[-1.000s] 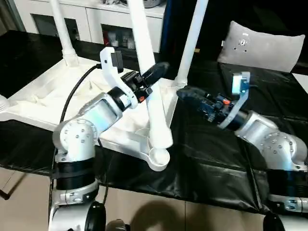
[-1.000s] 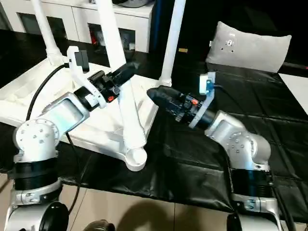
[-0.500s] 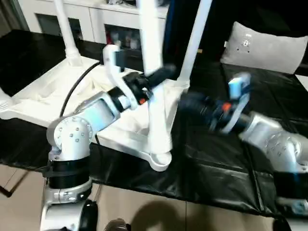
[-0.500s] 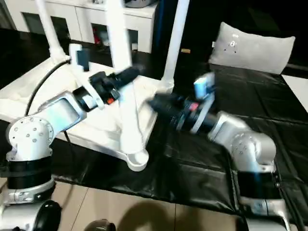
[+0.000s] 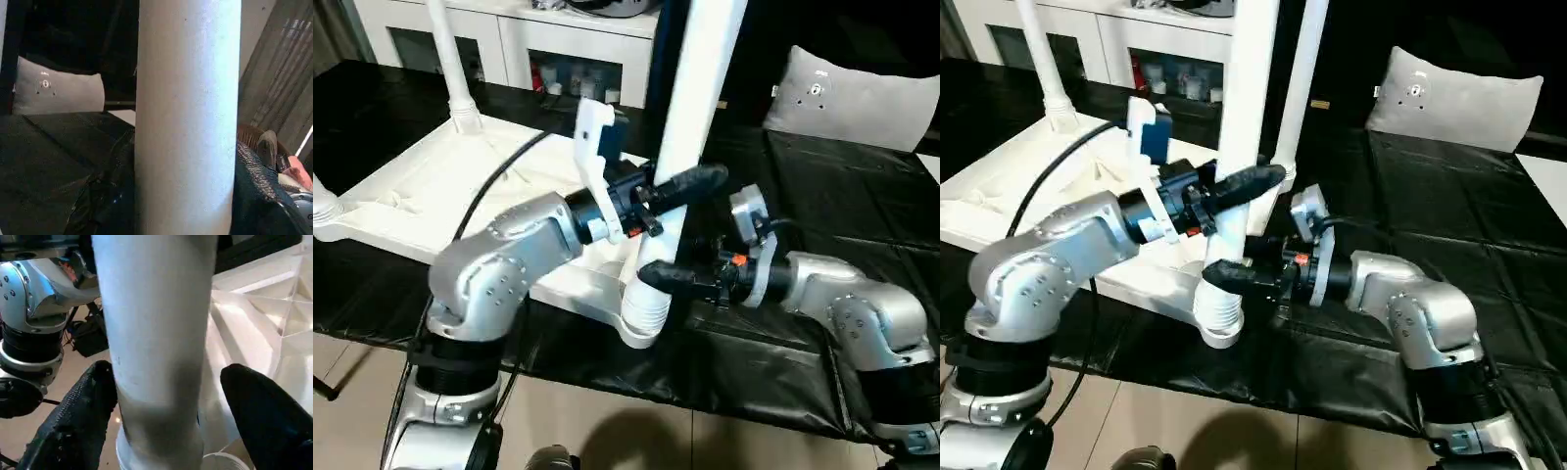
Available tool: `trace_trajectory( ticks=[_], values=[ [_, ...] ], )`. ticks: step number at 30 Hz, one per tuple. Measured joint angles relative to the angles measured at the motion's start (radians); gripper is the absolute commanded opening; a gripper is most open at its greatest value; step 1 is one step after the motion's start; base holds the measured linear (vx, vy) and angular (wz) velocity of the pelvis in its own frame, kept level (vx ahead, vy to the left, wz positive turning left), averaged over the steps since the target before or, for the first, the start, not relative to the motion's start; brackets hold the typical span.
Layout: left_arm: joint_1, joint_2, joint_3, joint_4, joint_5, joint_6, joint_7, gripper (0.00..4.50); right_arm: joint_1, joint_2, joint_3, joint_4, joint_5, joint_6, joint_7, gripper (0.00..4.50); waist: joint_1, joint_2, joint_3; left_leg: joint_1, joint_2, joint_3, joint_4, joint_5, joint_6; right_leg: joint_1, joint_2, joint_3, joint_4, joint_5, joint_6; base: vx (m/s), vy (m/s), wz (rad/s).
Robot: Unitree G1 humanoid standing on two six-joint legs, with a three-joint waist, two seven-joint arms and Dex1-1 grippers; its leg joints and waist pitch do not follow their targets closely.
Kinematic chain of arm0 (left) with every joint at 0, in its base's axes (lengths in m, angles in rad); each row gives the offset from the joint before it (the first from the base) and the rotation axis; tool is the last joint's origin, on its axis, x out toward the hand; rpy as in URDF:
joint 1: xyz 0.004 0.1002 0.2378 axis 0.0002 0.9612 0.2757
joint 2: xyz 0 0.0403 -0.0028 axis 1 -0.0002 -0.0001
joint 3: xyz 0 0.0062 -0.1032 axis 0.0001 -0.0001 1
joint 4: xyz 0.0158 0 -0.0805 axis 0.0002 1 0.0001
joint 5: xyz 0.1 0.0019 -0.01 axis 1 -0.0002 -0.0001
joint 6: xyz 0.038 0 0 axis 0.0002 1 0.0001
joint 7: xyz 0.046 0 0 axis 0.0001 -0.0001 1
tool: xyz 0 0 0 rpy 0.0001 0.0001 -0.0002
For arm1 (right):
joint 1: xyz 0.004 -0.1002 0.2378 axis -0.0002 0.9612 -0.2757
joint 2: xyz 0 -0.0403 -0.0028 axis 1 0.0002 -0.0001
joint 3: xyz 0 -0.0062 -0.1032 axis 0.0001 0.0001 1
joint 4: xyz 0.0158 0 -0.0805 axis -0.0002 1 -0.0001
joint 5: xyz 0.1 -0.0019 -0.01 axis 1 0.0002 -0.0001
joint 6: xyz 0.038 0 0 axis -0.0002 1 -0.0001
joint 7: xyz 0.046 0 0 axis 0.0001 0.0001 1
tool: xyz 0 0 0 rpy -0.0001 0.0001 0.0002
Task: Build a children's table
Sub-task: Pick table leg
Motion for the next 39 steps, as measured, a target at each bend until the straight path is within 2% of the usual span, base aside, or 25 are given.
trace_trajectory(
  ticks=[2, 4, 7, 14, 23, 39],
  values=[
    [0.000, -0.001, -0.008, 0.000, 0.005, -0.004, -0.008, 1.85, -0.005, 0.005, 0.007, 0.011, -0.001, -0.003, 0.000, 3.26, 0.000, 0.000, 0.000, 0.000, 0.000, 0.000, 0.000, 0.000, 0.000, 0.000, 0.000, 0.000, 0.000, 0.000, 0.000, 0.000, 0.000, 0.00],
    [0.001, -0.001, -0.021, 0.000, 0.014, -0.018, -0.019, 1.85, -0.006, 0.017, 0.007, 0.022, 0.000, -0.003, 0.000, 2.93, 0.001, 0.000, 0.000, 0.000, 0.000, 0.000, 0.000, 0.000, 0.000, 0.000, 0.000, 0.000, 0.000, 0.000, 0.000, 0.000, 0.000, 0.00],
    [0.001, 0.000, -0.032, 0.000, 0.025, -0.032, -0.022, 1.84, -0.007, 0.026, 0.007, 0.023, 0.005, -0.002, 0.008, 2.85, 0.000, 0.000, 0.000, 0.000, 0.000, 0.000, 0.000, 0.000, 0.000, 0.000, 0.000, 0.000, 0.000, 0.000, 0.000, 0.000, 0.000, 0.00],
    [0.001, -0.004, -0.055, 0.000, 0.048, -0.054, -0.032, 1.84, -0.006, 0.028, 0.007, 0.023, 0.006, -0.002, 0.023, 2.10, 0.000, 0.000, 0.000, 0.000, 0.000, 0.000, 0.000, 0.000, 0.000, 0.000, 0.000, 0.000, 0.000, 0.000, 0.000, 0.000, 0.000, 0.00],
    [0.007, -0.005, -0.054, 0.002, 0.057, -0.064, -0.032, 1.84, -0.006, 0.034, 0.017, 0.025, -0.026, -0.040, 0.024, 1.97, 0.000, 0.000, 0.000, 0.000, 0.000, 0.000, 0.000, 0.000, 0.000, 0.000, 0.000, 0.000, 0.001, 0.000, 0.000, 0.000, 0.000, 0.00],
    [0.013, -0.008, -0.053, 0.003, 0.060, -0.064, -0.031, 1.84, -0.003, 0.037, 0.018, 0.026, -0.033, -0.040, 0.027, 1.93, 0.000, 0.000, 0.000, 0.000, 0.000, 0.000, 0.001, 0.000, 0.000, 0.000, 0.000, 0.000, 0.001, 0.000, -0.001, 0.000, 0.000, 0.00]
  ],
)
